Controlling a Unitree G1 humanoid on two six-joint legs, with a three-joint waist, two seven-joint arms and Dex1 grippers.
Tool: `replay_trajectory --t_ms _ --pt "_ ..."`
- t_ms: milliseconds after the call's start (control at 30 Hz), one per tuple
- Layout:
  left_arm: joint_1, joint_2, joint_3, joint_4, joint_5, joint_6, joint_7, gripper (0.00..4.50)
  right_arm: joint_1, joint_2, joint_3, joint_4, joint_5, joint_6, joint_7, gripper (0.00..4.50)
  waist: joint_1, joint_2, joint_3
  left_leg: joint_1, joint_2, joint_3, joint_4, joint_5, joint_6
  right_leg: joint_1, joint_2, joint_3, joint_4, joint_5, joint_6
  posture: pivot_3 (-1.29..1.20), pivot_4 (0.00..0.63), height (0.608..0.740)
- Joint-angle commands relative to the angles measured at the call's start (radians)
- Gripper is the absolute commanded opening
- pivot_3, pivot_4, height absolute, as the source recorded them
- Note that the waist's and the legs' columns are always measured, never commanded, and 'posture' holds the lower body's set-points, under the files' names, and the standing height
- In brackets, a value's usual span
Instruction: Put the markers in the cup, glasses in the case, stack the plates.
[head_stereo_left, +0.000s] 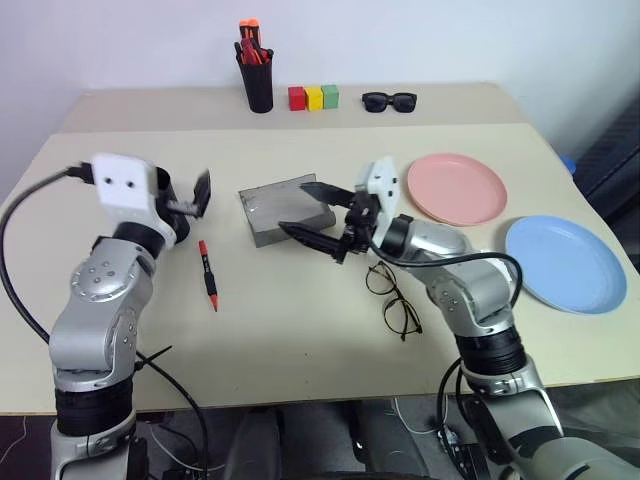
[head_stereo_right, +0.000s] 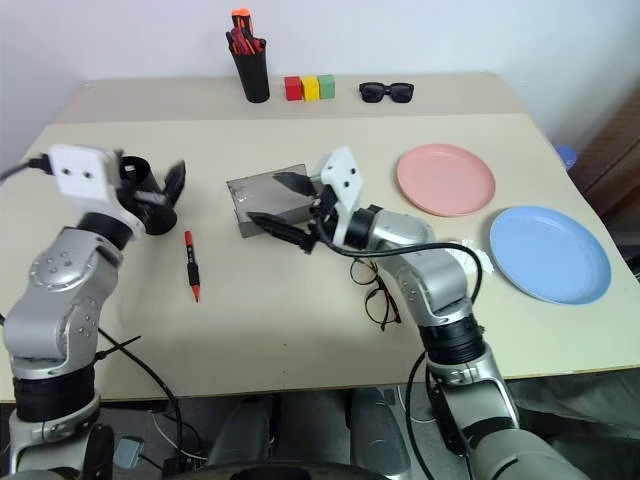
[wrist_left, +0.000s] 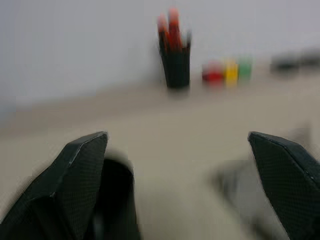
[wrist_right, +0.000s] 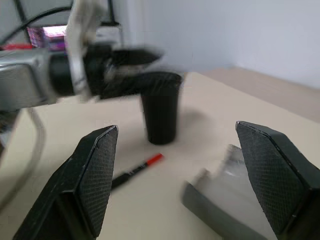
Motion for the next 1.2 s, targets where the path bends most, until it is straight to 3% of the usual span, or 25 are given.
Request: replay_trajectory --t_ms 33,167,233,567,700,900,1100,1200 --pt "-0.048 -0.019 -0.027 -0.104 0.015 0.27 0.081 4.48 -0.019 -0.02 -0.022 -0.011 0.018 -0.018 0.029 3.86 0.0 0.0 0.0 0.0 0.0 0.0 0.0 0.0 0.0 0.0 0.0 0.0 0.0 0.0 0.0 0.0 0.15 0.74" --pt "-0.157 -0.236 0.119 -0.064 0.007 0.597 0.167 4.48 -0.013 -0.03 -0.011 -0.004 0.002 -0.031 0.047 3.86 0.002 0.0 0.0 0.0 0.0 -0.001 0.001 0.0 0.0 0.0 0.0 0.0 0.0 0.0 0.0 0.0 0.15 0.74" --pt "-0.194 -0.293 0.156 -0.04 0.048 0.696 0.195 4.48 -0.011 -0.025 -0.005 -0.005 -0.001 -0.034 0.046 3.86 0.0 0.0 0.0 -0.001 0.0 -0.001 0.001 0.0 0.0 0.0 0.0 -0.001 0.0 0.0 0.0 0.0 0.15 0.74" --pt "-0.237 -0.363 0.171 0.018 0.126 0.796 0.222 4.48 0.009 -0.012 0.02 -0.026 -0.007 -0.04 0.031 3.86 0.002 0.0 0.0 -0.001 0.0 -0.002 0.001 0.0 0.0 0.0 0.0 -0.001 0.0 0.0 0.0 0.0 0.15 0.74" --pt "-0.222 -0.368 0.165 0.046 0.113 0.796 0.221 3.28 0.014 -0.014 0.022 -0.032 -0.007 -0.036 0.026 3.86 0.003 0.0 0.0 -0.001 0.0 -0.002 0.001 0.0 0.0 0.0 0.0 -0.001 0.0 0.0 0.0 0.0 0.15 0.74" --pt "-0.226 -0.372 0.176 0.055 0.121 0.796 0.235 0.19 0.017 -0.009 0.028 -0.035 -0.01 -0.038 0.024 3.86 0.003 0.0 0.0 -0.001 0.0 -0.002 0.001 0.0 0.0 0.0 0.0 -0.001 0.0 0.0 0.0 0.0 0.15 0.74" --pt "-0.258 -0.299 0.118 -0.029 0.049 0.796 0.104 0.04 0.014 -0.006 0.032 -0.032 -0.01 -0.039 0.024 3.86 0.002 0.0 0.0 -0.001 0.0 -0.002 0.001 0.0 0.0 0.0 0.0 -0.001 0.0 0.0 0.0 0.0 0.15 0.74" --pt "-0.247 -0.218 0.041 -0.084 0.011 0.684 0.012 0.04 0.012 -0.003 0.033 -0.029 -0.013 -0.041 0.024 3.86 0.002 0.0 0.0 -0.001 0.0 -0.002 0.001 0.0 0.0 0.0 0.0 -0.001 -0.001 0.0 0.0 0.0 0.15 0.74"
